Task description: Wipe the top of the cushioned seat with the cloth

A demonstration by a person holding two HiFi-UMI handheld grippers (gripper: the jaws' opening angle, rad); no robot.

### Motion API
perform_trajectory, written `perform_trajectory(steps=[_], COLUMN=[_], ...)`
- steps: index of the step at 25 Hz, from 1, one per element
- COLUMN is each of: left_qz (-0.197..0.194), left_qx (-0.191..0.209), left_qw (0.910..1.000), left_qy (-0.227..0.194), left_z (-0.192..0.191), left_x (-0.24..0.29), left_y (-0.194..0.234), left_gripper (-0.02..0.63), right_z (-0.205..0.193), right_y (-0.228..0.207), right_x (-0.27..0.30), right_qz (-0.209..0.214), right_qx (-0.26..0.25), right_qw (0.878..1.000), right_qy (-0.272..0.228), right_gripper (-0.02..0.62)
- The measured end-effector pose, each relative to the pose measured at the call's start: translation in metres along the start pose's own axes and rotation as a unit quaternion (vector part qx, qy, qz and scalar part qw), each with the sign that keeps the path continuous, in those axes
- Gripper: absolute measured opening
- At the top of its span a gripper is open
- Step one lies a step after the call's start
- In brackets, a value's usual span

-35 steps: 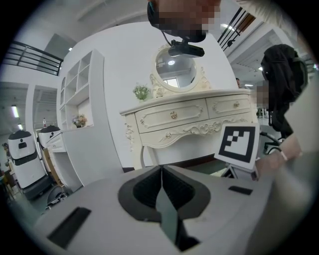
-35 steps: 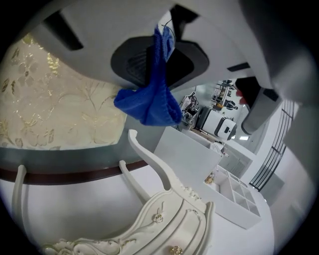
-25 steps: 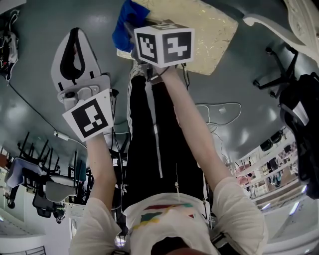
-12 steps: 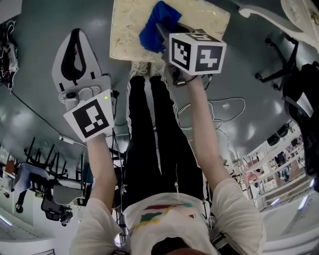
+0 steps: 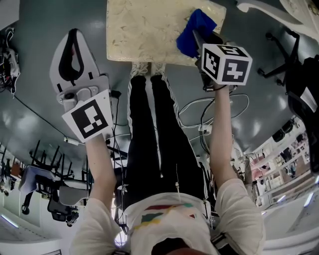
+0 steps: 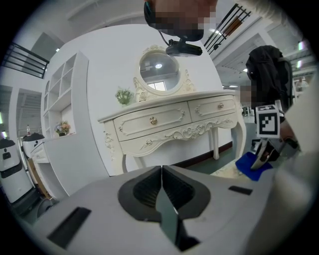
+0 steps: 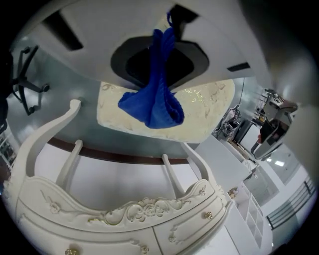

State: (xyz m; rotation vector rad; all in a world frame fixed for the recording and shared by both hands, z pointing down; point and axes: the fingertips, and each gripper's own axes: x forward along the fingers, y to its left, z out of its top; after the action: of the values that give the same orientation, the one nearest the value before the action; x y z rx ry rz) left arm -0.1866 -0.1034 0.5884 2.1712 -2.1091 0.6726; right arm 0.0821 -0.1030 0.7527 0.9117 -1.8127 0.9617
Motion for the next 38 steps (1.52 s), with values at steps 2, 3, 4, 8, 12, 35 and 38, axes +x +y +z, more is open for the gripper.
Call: perform_trajectory(steps=[2,3,4,8,12,35,38], left_qz=[-0.006,-0.009,-0.011,-0.012,-0.016,-0.018,-0.019], left_qx=[0.004,0.005,0.006,0.011,0.02,0.027,0.03], left_qw=[1.0,0.9999,0.9999,0.9999,0.9997,0.9995,0.9994], left_qy=[-0.001,0.0,0.0,0.0,-0.002,-0.001,-0.002], left_z=[0.0,0.0,0.001,0.003,0.004,-0.001,0.001], left_x=[0.001,0.001,0.002,0.002,0.002,-0.001,-0.003], left_y=[-0.005,-0.006,-0.008,-0.01,-0.013,-0.014,-0.013], left_gripper=[0.009,0.009,0.009,0.009,0.009,0.009,0.009], right_z=[-0.006,-0.008,-0.011,-0.02,-0.03,-0.04,-0.028], right_y=[-0.016,-0.023,-0.031,-0.058,-0.078,-0.108,-0.089], right_x=[-0.006,-0.009,-0.012,-0.023,-0.028,-0.029,-0.045], right_qz=[-0.021,-0.031,-0.039,-0.068,-0.09,-0.167,-0.148], right_qx=[-0.01,-0.014,-0.017,-0.014,-0.008,-0.061,-0.052], right_qw=[1.0,0.999,0.999,0.997,0.995,0.979,0.985], right_qy=[0.008,0.012,0.016,0.029,0.041,0.094,0.073], right_gripper=[0.037,0.036,0.035,0.037,0.037,0.037,0.037])
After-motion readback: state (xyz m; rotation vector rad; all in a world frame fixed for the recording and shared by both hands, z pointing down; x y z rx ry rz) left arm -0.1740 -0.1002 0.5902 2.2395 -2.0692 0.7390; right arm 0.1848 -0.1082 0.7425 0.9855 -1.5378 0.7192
